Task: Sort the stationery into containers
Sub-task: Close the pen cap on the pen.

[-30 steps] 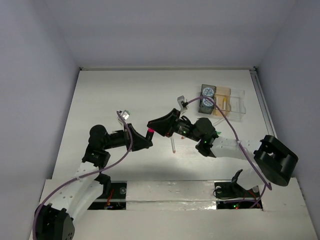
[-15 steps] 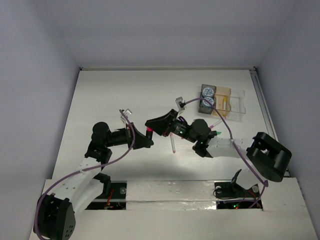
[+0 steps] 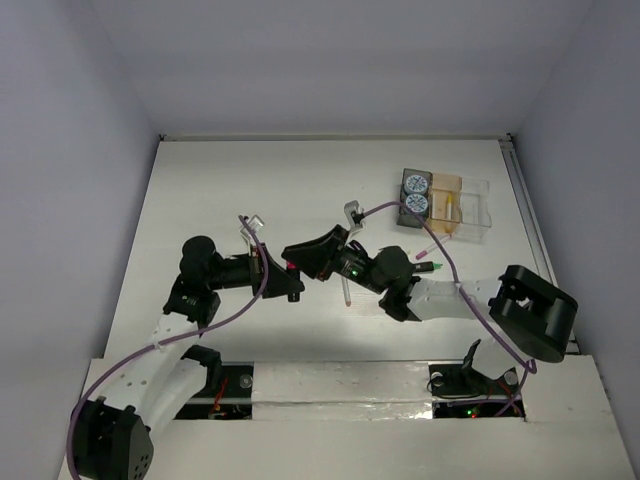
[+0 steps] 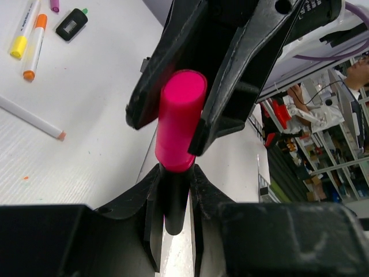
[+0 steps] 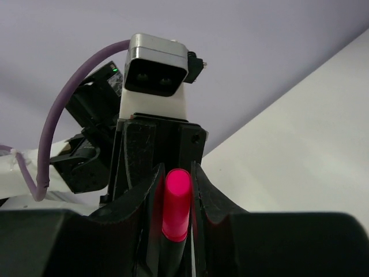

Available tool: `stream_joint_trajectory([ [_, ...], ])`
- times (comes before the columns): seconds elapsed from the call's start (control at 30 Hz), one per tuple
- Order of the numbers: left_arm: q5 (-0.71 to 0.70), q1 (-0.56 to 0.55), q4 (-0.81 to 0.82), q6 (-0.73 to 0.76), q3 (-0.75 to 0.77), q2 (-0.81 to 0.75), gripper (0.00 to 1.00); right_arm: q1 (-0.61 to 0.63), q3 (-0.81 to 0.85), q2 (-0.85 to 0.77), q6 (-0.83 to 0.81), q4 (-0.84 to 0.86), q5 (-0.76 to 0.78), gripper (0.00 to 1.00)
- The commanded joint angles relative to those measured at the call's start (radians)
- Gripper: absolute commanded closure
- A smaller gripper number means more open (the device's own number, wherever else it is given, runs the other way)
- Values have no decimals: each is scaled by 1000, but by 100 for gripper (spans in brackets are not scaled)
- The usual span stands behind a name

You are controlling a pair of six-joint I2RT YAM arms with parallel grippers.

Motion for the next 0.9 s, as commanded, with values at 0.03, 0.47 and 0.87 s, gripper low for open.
stream_joint_trajectory([
  [0.03,-466,81,413,14,274,-9,100,288,-170,129,60,-425,-641,100],
  [0.47,-431,70,413,-43,130,-148,100,250,-96,-96,56,-569,-251,100],
  [0.87,-406,-14,445,-32,70,-98,100,127,-67,-149,107,-511,-195,100],
])
